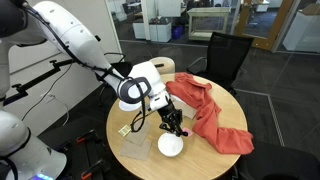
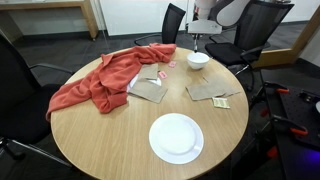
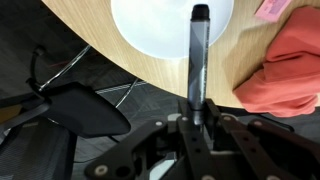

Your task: Take the marker from the white bowl and put it on the table, then return it to the white bowl

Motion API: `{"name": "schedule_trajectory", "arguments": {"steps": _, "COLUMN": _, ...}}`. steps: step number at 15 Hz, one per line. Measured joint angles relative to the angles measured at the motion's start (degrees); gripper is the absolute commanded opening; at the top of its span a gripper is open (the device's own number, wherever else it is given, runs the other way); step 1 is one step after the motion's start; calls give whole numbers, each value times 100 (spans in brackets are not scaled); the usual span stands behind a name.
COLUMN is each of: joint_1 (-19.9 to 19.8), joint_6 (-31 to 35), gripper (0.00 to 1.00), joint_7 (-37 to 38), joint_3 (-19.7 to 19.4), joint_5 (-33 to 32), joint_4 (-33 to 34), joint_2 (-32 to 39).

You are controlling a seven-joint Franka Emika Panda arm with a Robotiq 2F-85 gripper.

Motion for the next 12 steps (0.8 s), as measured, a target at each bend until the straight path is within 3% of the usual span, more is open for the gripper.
{"name": "schedule_trajectory", "arguments": {"steps": 11, "joint_1": 129, "joint_6": -399, "gripper": 5, "joint_7": 11, "joint_3": -7, "joint_5": 0, "joint_4": 3, "joint_2": 327}}
{"name": "schedule_trajectory", "arguments": {"steps": 12, "joint_1": 128, "joint_6": -399, "gripper": 44, "joint_7": 11, "joint_3": -2, "joint_5": 0, "joint_4": 4, "joint_2": 355}}
